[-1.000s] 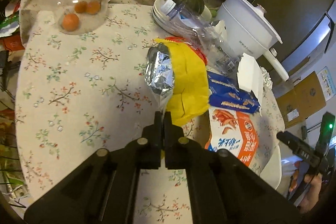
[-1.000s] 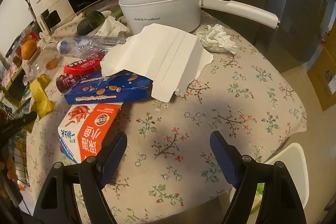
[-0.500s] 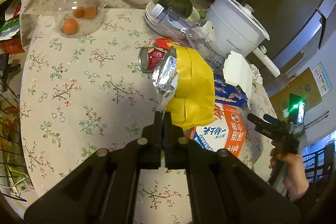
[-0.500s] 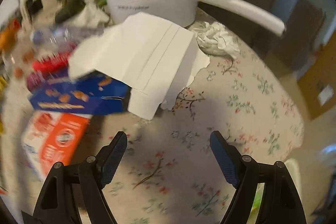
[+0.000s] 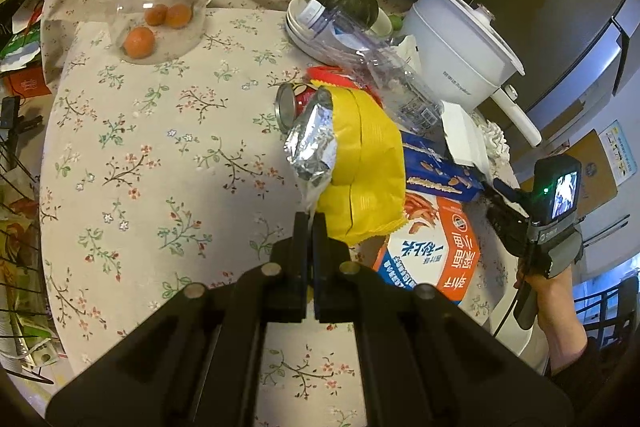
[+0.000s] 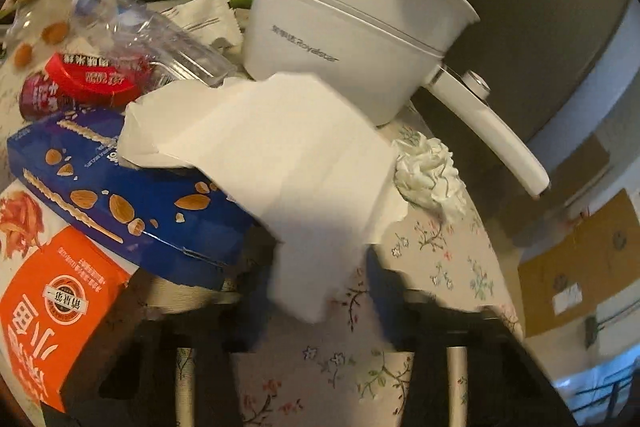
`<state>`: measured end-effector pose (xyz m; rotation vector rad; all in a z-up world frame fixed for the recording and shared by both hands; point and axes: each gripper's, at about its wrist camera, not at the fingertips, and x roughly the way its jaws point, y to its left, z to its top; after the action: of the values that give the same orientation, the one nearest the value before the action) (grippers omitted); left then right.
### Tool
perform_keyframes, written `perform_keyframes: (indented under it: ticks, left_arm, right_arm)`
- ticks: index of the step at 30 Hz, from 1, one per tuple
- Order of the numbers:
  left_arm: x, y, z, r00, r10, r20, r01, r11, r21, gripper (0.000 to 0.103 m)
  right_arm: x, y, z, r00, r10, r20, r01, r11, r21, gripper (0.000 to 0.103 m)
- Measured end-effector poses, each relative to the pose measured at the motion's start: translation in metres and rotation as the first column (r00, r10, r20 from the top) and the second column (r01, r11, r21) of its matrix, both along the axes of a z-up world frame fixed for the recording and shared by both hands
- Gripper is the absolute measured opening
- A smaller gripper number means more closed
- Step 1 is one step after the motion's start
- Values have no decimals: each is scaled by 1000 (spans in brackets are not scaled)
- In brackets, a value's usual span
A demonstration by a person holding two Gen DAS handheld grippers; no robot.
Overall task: Collect trash
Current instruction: 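Carry the yellow wrapper and white paper to the bin and release them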
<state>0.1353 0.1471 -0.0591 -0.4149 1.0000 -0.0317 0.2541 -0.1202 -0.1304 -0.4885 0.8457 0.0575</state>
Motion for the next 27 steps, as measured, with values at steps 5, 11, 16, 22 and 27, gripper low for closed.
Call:
perform_keyframes:
  ticks: [5, 11, 16, 22, 27]
  left_arm:
    - [0, -2, 3, 1000, -7, 14, 7, 1000, -1, 2]
    - [-3, -7, 8, 999, -19, 27, 19, 1000, -3, 2]
    - [-8, -10, 14, 999, -25, 41, 26, 1000, -16, 2]
    - [-15, -14, 19, 998, -35, 51, 36, 999, -34, 2]
    - [-20, -15, 22, 998, -41, 57, 43, 998, -36, 2]
  right_arm:
    - [-10, -10, 27, 998, -14, 58, 11, 999, 43, 7]
    - [-28, -22, 68, 995, -24, 94, 11, 990, 138, 3]
    - [-48, -32, 93, 997, -22, 73, 3, 968, 252, 2]
    - [-68, -49, 107, 1000, -25, 0, 23, 912, 409, 2]
    - [-81, -59, 107, 996, -19, -87, 62, 854, 516, 2]
